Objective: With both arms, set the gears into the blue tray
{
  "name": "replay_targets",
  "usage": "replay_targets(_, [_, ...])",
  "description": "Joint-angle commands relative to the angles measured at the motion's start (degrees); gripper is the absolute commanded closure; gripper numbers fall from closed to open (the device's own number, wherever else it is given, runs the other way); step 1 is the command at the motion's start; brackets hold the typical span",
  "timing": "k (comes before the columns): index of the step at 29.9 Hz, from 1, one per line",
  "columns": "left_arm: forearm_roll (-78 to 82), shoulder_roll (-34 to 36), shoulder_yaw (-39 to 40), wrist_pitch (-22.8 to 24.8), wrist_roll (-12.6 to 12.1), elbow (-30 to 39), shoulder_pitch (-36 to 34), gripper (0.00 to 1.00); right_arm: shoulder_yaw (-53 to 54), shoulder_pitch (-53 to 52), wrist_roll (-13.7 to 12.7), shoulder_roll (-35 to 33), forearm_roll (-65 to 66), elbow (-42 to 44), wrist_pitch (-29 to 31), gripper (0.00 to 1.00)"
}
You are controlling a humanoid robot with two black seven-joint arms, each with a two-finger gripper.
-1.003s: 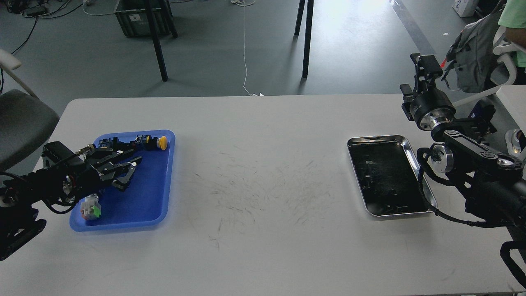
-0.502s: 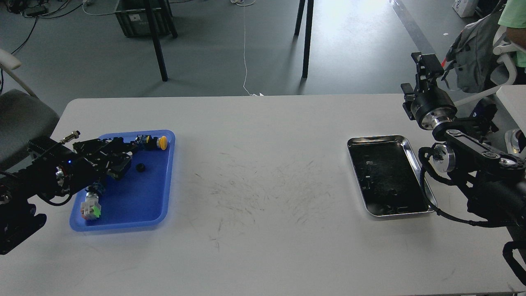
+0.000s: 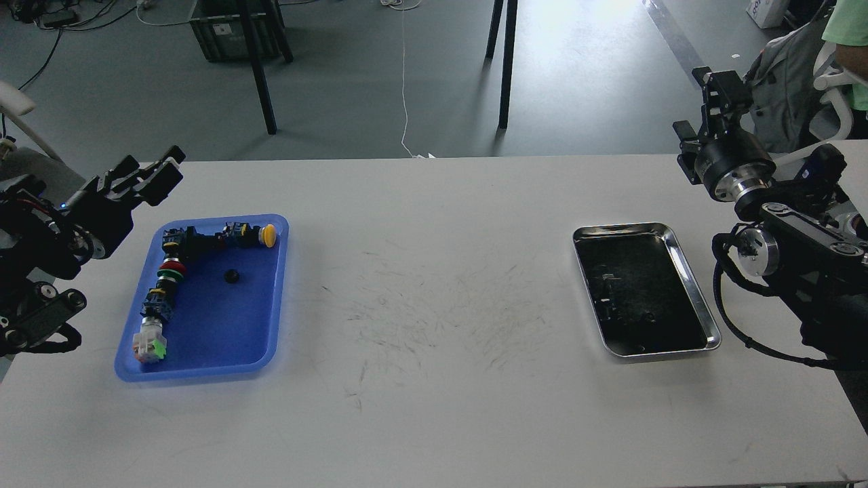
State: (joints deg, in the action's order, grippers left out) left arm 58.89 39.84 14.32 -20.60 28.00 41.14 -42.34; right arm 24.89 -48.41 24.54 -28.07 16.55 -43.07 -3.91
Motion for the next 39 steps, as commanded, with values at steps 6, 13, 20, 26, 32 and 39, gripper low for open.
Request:
replay_targets(6, [-17.56,-0.11,0.36,11.26,0.00,-0.80,-2.83,0.02,-5.64,-1.34,-0.19,-8.84,0.06,-10.97,-0.05,0.04])
replay_targets(13, [-27.60,-0.55,0.45,23.05,0.00,-2.03,-4.85,0.02,-11.79,-4.59,-0.28,-18.94,4.45,-21.08,4.51,0.04])
replay_targets(20, [-31.99,-3.71,1.24,34.12,0.00,-2.47,-5.56,0.02,-17.25,-8.02,-0.72,-26.94,10.95,-25.40,13.82,0.04])
replay_targets(26, [-38.06,-6.17,4.05,38.88,0.00,-2.21,-5.73,0.02,-17.60,-7.76,-1.24,-30.03,19.80,-25.84,17.62,0.04])
replay_targets(32, [-38.68,-9.77,3.79,40.12,0.00,-3.26,-7.23,0.01,-18.83,-7.49,-1.42,-31.35,27.38,-26.01,17.79,0.04])
replay_targets(39, [-38.76,-15.92,3.96,41.60,0.00,-8.61,-7.40,0.01,-20.94,-7.14,-1.77,-30.91,43.81,-25.75,17.79,0.05])
